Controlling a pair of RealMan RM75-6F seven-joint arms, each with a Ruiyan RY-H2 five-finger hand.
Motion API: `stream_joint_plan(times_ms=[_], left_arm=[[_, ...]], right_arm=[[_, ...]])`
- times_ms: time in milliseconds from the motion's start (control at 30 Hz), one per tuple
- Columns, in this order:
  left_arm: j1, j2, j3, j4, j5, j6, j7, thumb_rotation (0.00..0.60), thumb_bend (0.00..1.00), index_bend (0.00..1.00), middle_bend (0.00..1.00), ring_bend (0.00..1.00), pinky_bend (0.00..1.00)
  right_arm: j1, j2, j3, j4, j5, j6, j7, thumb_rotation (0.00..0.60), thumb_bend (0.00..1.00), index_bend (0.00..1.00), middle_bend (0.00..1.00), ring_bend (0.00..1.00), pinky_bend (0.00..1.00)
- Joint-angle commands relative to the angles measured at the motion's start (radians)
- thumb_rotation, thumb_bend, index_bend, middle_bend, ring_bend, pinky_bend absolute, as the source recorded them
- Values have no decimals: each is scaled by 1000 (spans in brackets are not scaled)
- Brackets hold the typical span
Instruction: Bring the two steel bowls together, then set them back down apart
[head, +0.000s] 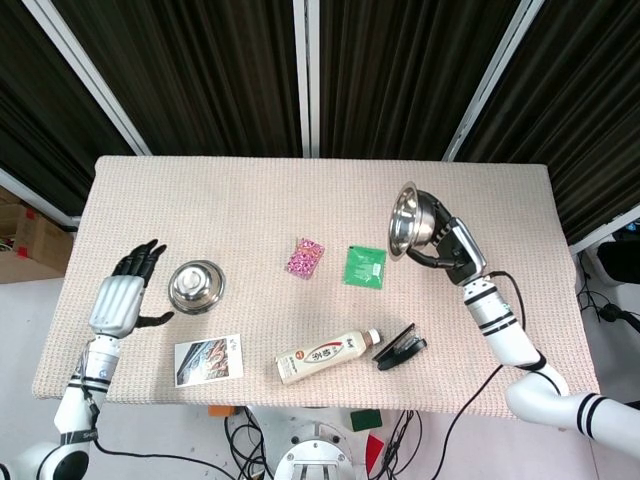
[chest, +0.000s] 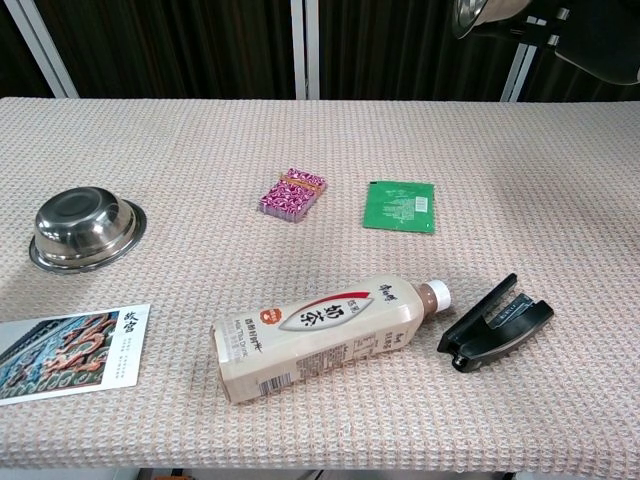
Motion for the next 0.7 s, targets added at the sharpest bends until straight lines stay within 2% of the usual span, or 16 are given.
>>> stream_joint_plan(times_ms=[33, 133, 333, 533, 700], left_arm=[[-95, -26, -35, 87, -96, -175, -96, 600, 0, 3, 17, 4, 138], [-142, -49, -35, 152, -116, -259, -128, 600, 0, 3, 17, 4, 138], [-213, -92, -31, 239, -158, -352, -106, 600, 0, 3, 17, 4, 138], [-240, -85, -13, 256, -184, -412, -120, 600, 0, 3, 17, 7, 138], [-252, -94, -4, 272, -197, -417, -119, 600, 0, 41, 44, 31, 146]], right_arm=[[-2, 9, -1, -10, 7, 5, -9, 600, 393, 643, 481, 424, 395], [-3, 15, -4, -19, 16, 3, -8, 600, 393, 643, 481, 424, 395], [4, 18, -11, -21, 24, -7, -11, 600, 393, 643, 481, 423, 395], [6, 22, -13, -26, 28, -3, -21, 600, 393, 643, 481, 423, 395], [10, 20, -16, -26, 32, -7, -23, 600, 393, 643, 481, 423, 395]])
